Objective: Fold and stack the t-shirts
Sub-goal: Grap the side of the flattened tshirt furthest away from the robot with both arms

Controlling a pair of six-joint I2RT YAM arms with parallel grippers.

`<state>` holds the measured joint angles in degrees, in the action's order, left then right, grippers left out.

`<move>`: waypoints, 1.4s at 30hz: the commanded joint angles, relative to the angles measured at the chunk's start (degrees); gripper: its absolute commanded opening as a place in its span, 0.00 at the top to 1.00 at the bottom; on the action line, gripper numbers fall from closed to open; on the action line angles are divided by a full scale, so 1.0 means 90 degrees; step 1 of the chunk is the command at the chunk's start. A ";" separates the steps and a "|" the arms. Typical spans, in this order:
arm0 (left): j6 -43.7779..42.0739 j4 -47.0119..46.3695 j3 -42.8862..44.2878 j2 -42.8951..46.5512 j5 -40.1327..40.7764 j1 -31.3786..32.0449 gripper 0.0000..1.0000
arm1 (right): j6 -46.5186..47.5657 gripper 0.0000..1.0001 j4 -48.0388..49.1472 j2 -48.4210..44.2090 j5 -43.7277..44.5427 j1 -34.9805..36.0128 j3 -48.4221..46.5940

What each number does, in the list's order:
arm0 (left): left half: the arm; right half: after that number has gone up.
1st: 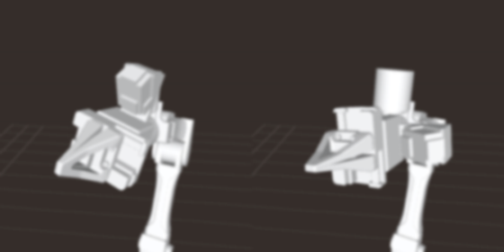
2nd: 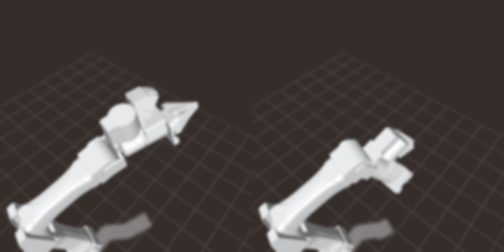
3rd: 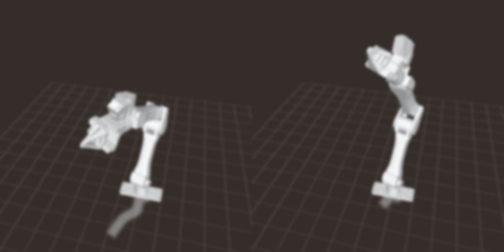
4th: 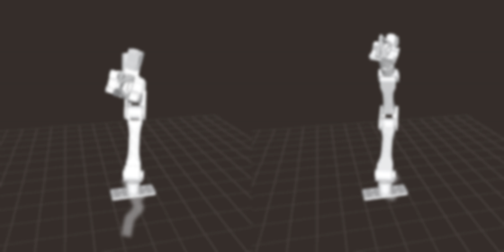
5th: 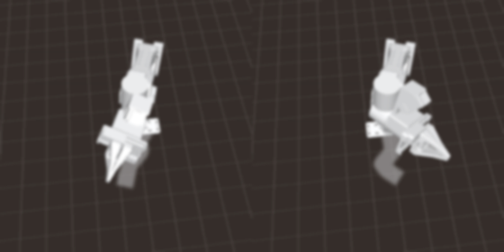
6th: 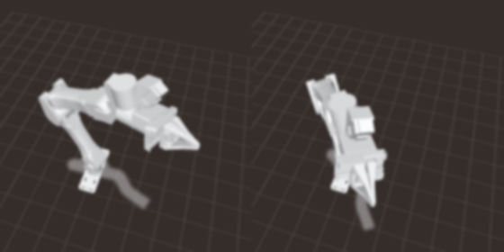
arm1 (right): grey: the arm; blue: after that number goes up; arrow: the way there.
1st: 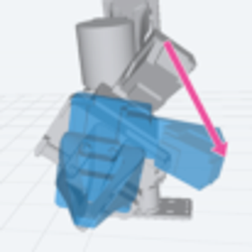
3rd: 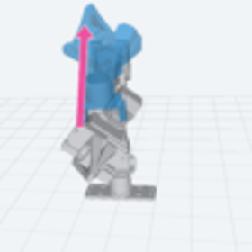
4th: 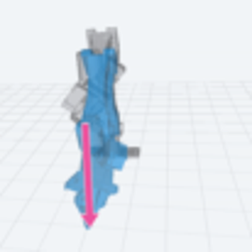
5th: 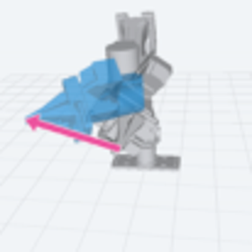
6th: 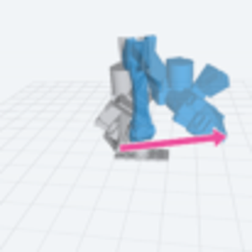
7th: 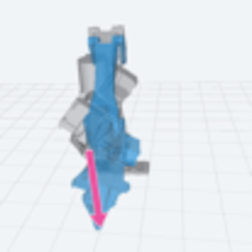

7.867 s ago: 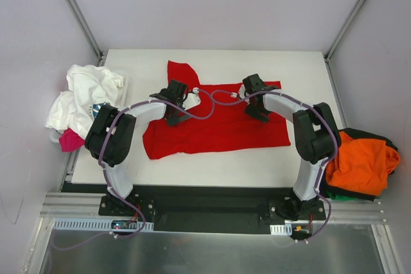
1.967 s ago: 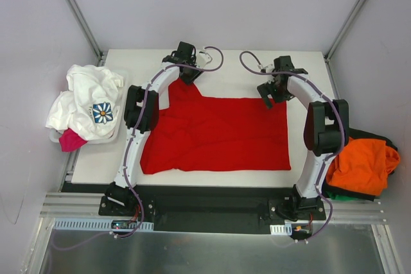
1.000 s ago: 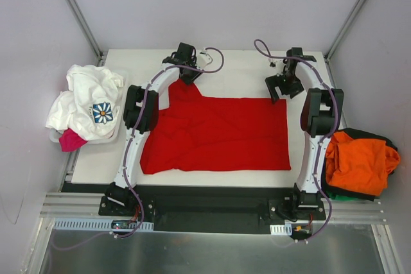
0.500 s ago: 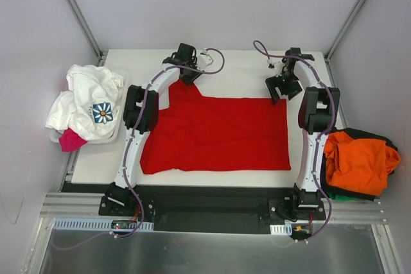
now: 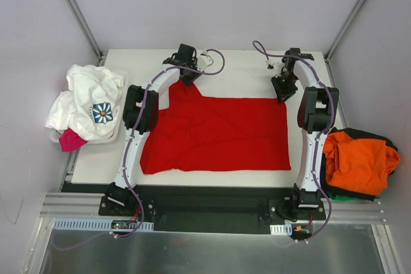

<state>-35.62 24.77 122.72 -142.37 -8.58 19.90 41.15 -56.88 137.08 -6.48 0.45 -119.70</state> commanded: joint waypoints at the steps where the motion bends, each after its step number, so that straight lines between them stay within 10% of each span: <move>1: -0.0144 0.0392 -0.0275 0.0242 0.0035 0.0006 0.78 | 0.0096 0.85 -0.0223 -0.0191 -0.0091 -0.0011 0.0106; 8: 0.0012 0.0382 -0.0208 0.0242 0.0142 0.0006 1.00 | 0.0096 0.99 -0.0135 -0.0445 -0.0051 -0.0001 0.0399; 42: -0.0320 0.0372 -0.1231 0.2272 0.1520 0.0474 1.00 | 0.0223 0.99 0.0226 -0.2613 0.0173 0.0273 0.2546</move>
<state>-37.43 27.22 115.81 -128.95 1.26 24.40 41.69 -55.13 118.54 -5.19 2.83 -101.08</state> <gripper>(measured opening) 0.011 0.023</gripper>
